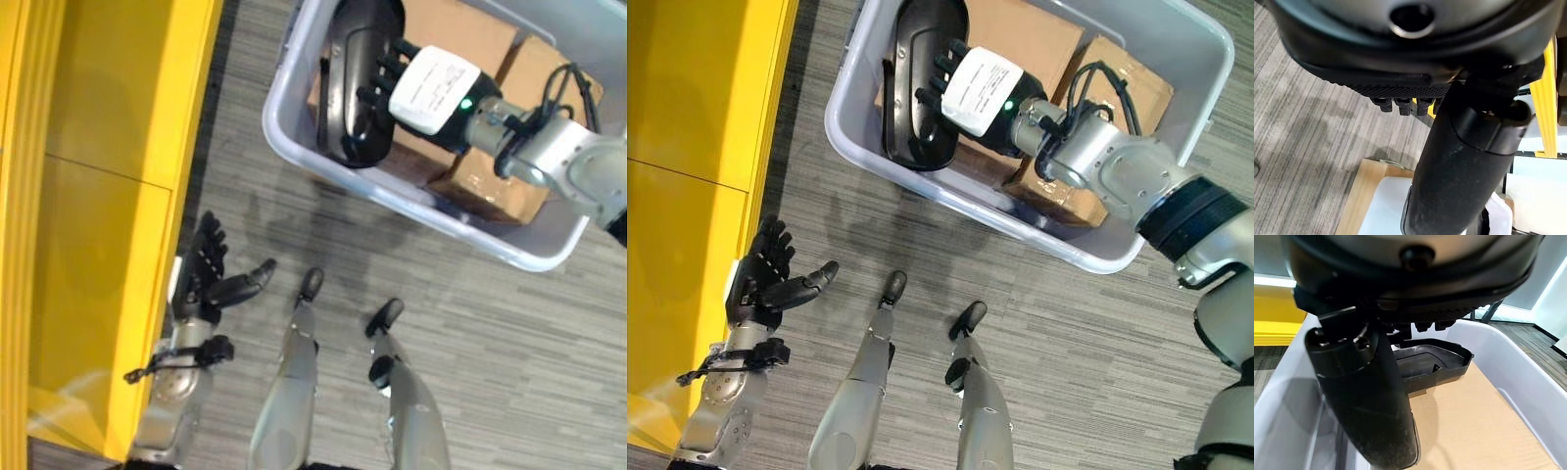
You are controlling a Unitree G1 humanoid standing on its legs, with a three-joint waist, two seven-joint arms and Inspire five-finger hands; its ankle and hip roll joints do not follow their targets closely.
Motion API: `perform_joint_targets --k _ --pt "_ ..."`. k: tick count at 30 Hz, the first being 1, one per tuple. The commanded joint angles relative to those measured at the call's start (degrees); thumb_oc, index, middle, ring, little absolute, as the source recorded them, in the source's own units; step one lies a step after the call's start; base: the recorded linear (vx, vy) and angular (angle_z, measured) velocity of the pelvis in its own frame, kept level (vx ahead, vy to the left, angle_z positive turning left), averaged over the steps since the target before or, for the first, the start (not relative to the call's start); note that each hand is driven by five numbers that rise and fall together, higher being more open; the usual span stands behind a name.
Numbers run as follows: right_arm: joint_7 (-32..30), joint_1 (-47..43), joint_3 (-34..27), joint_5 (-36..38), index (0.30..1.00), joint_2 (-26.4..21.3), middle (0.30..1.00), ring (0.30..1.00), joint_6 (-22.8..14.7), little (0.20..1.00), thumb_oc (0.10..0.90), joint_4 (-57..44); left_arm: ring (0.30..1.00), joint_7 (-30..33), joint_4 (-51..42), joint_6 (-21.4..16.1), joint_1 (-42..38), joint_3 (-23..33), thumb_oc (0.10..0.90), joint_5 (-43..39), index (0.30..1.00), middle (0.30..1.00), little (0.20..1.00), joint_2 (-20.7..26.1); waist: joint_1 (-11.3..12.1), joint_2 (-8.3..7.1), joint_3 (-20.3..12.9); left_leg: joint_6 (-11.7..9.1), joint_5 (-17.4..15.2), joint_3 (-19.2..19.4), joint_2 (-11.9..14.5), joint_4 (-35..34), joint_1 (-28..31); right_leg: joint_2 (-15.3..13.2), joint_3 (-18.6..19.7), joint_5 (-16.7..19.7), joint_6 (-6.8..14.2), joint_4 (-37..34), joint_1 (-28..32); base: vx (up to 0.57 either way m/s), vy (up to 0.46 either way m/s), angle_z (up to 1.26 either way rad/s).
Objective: Move parts from the plastic box to the shelf.
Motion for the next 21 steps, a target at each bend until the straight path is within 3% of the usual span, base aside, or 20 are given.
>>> perform_joint_targets --k 1,4,5,21 --pt "-3.76 -12.13 5.34 -0.26 1.000 -3.94 1.000 1.000 2.42 1.000 0.900 -0.46 1.000 1.14 -6.97 -5.92 1.25 0.16 0.900 -0.55 1.000 1.000 1.000 2.92 1.06 -0.10 -0.63 0.77 -4.10 0.84 1.86 -4.38 6.50 -4.54 3.45 -6.81 5.70 7.98 -2.15 0.09 -0.019 0.04" --pt "-4.08 -12.95 6.05 -0.37 1.000 -3.36 1.000 1.000 2.80 1.000 0.900 1.30 1.000 1.45 -6.89 -6.25 1.20 0.12 0.900 -0.60 1.000 1.000 1.000 2.90 1.19 -0.10 -0.63 0.86 -3.10 0.77 1.33 -3.81 4.39 -4.92 2.72 -5.68 5.15 8.10 -3.82 0.02 0.010 0.04" --pt "-4.10 -13.03 6.13 -0.39 1.000 -3.18 1.000 1.000 2.93 1.000 0.900 1.52 1.000 1.56 -6.65 -6.27 1.23 0.07 0.900 -0.63 1.000 1.000 1.000 2.87 1.15 -0.10 -0.63 0.75 -4.31 0.77 1.57 -3.77 5.10 -4.63 3.44 -7.07 5.67 8.48 -3.34 0.00 0.000 0.00" --pt "-4.83 -16.39 9.59 -0.03 1.000 -1.30 1.000 1.000 4.30 1.000 0.900 6.33 1.000 3.02 -6.34 -7.14 0.24 0.48 0.900 -0.54 1.000 1.000 1.000 3.11 1.57 -0.75 -0.63 1.01 -5.91 0.57 0.23 -0.45 0.01 -5.09 3.03 -7.08 5.73 8.71 -6.17 0.01 0.000 0.00"
